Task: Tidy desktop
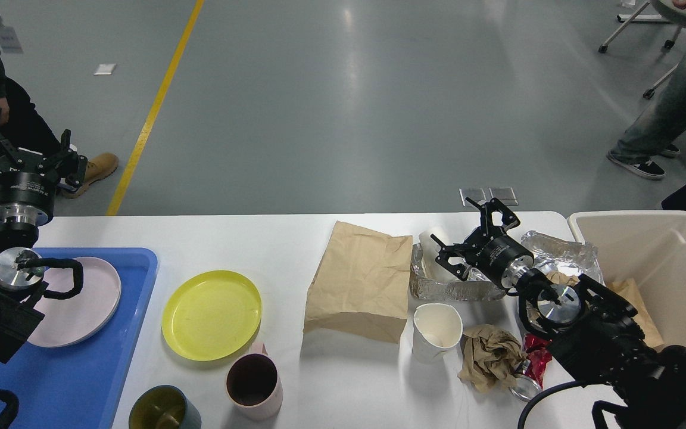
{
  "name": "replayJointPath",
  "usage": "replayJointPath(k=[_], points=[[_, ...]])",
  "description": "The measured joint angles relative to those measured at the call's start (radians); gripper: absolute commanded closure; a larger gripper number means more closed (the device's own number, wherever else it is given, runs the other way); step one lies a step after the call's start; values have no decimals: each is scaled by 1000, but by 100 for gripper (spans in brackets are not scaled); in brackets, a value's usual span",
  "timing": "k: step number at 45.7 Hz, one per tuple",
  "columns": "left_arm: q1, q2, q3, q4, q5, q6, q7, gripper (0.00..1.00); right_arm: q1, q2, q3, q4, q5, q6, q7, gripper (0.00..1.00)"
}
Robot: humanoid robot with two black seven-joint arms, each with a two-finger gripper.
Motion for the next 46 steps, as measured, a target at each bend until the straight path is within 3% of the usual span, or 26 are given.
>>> replayJointPath(k=[46], points=[[21, -2, 5, 0, 10, 2, 15, 4, 0, 0, 0, 0, 0, 0, 0, 0]])
